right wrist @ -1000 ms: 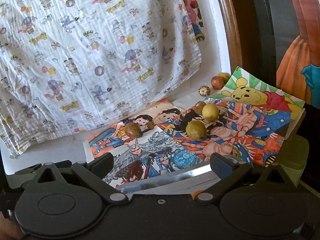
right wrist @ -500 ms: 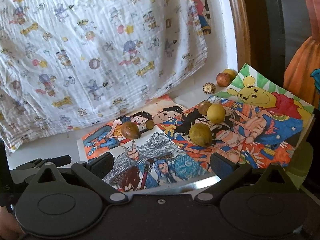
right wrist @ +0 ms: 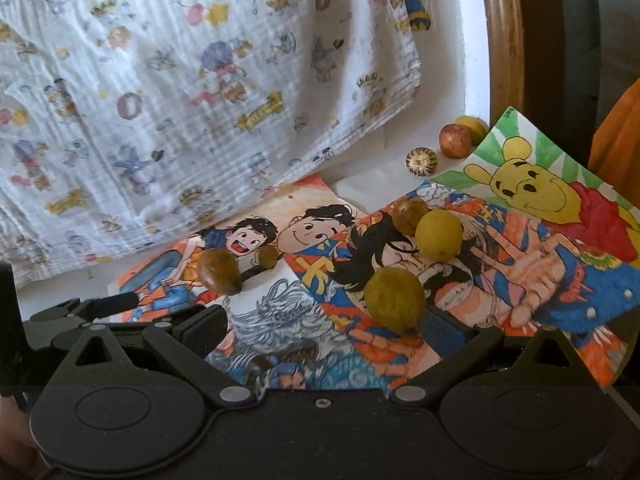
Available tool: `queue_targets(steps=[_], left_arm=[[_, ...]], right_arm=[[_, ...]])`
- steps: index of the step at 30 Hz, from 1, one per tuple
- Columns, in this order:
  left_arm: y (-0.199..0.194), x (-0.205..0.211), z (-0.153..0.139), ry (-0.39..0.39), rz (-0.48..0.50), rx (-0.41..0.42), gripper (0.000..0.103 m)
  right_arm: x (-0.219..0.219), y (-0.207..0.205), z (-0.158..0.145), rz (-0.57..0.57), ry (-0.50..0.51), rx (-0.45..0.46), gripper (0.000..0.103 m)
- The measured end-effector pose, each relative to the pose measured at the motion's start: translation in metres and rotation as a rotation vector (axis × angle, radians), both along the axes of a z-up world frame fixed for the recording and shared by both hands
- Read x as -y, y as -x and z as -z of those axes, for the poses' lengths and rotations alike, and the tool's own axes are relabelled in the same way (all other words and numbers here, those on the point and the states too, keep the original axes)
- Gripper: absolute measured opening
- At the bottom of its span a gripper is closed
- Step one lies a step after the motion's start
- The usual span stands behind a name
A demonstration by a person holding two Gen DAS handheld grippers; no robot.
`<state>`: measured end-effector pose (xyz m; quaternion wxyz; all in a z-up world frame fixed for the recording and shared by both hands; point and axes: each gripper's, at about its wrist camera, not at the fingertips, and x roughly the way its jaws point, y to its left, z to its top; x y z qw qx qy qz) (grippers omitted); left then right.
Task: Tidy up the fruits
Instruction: 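Move left tool to the large brown fruit while right tool approaches the large yellow fruit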
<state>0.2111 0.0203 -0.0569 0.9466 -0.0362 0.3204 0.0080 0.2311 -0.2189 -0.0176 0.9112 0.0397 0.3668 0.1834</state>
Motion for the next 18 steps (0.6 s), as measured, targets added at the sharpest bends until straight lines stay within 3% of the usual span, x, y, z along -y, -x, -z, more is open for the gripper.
queue_targets(steps=[18], left_arm=[[-0.085, -0.014, 0.027, -0.006, -0.024, -0.053, 0.102]], right_arm=[[-0.007, -0.073, 0.041, 0.002, 0.019, -0.092, 0.102]])
